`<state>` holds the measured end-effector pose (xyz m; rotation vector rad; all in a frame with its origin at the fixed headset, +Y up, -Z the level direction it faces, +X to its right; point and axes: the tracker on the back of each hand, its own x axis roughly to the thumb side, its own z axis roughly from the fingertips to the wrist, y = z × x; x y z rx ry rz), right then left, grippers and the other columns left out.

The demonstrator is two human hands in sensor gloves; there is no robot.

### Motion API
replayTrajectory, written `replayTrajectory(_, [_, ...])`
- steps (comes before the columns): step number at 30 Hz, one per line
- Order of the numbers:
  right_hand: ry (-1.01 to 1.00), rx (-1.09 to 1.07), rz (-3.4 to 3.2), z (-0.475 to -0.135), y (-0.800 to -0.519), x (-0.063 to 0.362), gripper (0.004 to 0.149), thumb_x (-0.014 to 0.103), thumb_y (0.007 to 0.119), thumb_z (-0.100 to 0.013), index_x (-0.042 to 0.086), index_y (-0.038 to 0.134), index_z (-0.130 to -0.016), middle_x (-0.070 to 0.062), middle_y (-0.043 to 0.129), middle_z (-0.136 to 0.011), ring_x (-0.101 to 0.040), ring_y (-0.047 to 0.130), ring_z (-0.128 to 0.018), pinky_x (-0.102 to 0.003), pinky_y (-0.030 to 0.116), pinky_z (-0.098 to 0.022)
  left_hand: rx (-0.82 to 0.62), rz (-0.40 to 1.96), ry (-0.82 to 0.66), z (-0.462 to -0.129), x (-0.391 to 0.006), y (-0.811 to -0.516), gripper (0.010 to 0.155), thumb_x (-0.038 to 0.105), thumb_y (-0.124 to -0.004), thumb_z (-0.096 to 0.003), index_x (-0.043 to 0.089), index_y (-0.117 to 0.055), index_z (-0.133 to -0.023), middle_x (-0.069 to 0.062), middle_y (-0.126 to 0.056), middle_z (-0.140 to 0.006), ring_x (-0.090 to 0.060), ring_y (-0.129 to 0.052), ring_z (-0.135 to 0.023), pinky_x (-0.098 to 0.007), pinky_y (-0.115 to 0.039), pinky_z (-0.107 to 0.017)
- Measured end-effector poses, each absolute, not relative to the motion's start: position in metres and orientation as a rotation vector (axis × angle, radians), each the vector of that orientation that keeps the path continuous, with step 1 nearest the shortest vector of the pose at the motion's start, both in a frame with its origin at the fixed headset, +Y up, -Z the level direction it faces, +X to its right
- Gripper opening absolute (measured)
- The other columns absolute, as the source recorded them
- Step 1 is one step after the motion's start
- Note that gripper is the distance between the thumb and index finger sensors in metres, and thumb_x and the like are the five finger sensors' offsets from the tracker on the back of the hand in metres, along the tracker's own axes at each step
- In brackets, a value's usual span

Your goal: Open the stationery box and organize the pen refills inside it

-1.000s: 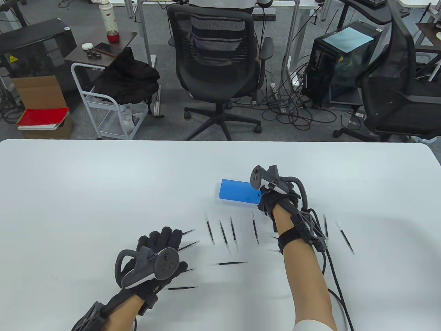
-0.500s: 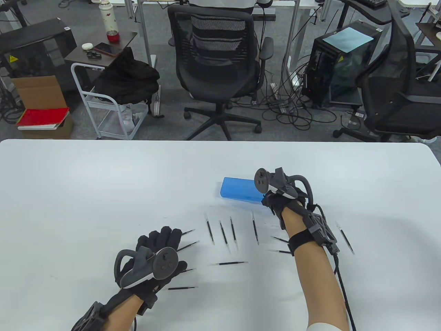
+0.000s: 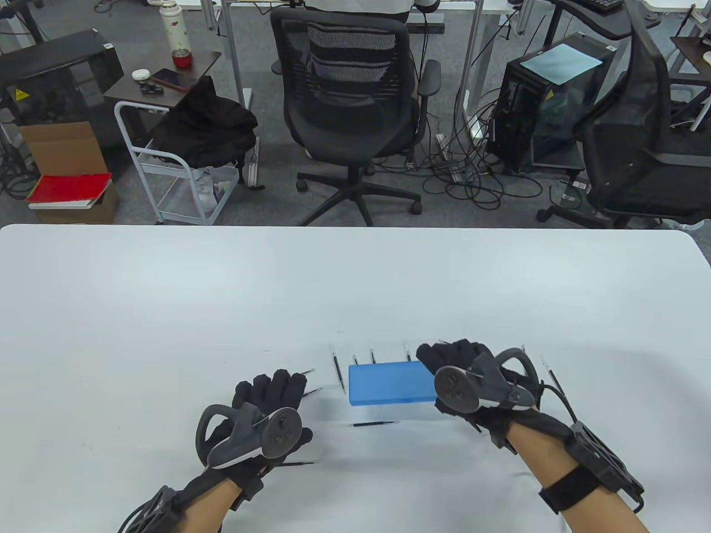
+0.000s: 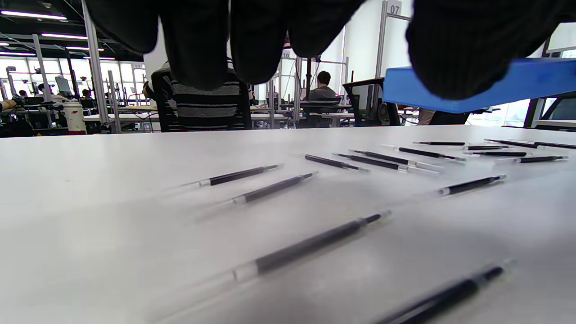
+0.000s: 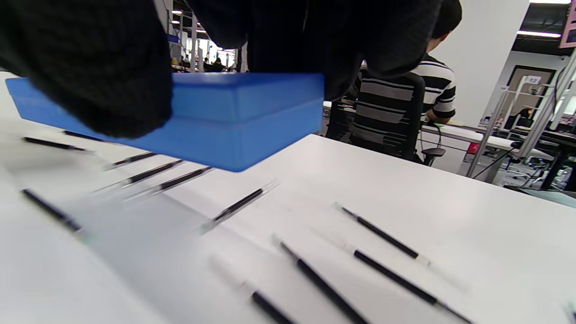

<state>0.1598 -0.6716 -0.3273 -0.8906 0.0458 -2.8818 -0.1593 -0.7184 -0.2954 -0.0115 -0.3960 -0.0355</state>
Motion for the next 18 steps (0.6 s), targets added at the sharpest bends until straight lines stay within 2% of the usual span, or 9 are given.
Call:
replayTrajectory(4, [-0.006, -0.958, -2.868, -0.291, -0.689, 0.165, 0.094, 0.049, 0.096, -0.033, 0.021, 0.055, -0.112, -0.014, 0.077, -0.111, -0.043, 0.082, -0.094, -0.060, 0.070, -0.071, 0.017, -0.074, -0.458, -0.286, -0.138, -0.718, 0.090, 0.063, -0.069, -0.0508, 0.017, -0.036, -0.120, -0.016, -0.050, -0.125, -0.050, -0.065, -0.110, -0.068, -0.053, -0.078])
replayTrajectory(8, [-0.053, -0.993, -2.876, -0.273, -0.706, 0.168, 0.093, 0.050, 0.096, -0.033, 0.021, 0.055, -0.111, -0.014, 0.077, -0.111, -0.043, 0.082, -0.093, -0.061, 0.070, -0.071, 0.074, -0.108, -0.552, -0.269, -0.112, -0.717, 0.089, 0.063, -0.069, -0.0506, 0.018, -0.037, -0.120, -0.015, -0.053, -0.125, -0.048, -0.067, -0.110, -0.067, -0.053, -0.078])
replayTrajectory(12, [-0.054, -0.997, -2.859, -0.269, -0.717, 0.169, 0.092, 0.050, 0.096, -0.032, 0.022, 0.057, -0.111, -0.015, 0.077, -0.110, -0.043, 0.082, -0.092, -0.061, 0.070, -0.071, 0.068, -0.127, -0.660, -0.258, -0.087, -0.723, 0.087, 0.063, -0.069, -0.0508, 0.019, -0.040, -0.120, -0.013, -0.057, -0.124, -0.044, -0.073, -0.108, -0.063, -0.060, -0.078])
replayTrajectory(18, [-0.129, -0.997, -2.857, -0.271, -0.730, 0.170, 0.089, 0.050, 0.094, -0.034, 0.022, 0.058, -0.111, -0.017, 0.076, -0.110, -0.044, 0.082, -0.093, -0.061, 0.070, -0.071, 0.003, -0.148, -0.763, -0.253, -0.056, -0.734, 0.085, 0.062, -0.070, -0.0502, 0.020, -0.044, -0.119, -0.010, -0.060, -0.122, -0.042, -0.075, -0.107, -0.063, -0.059, -0.079])
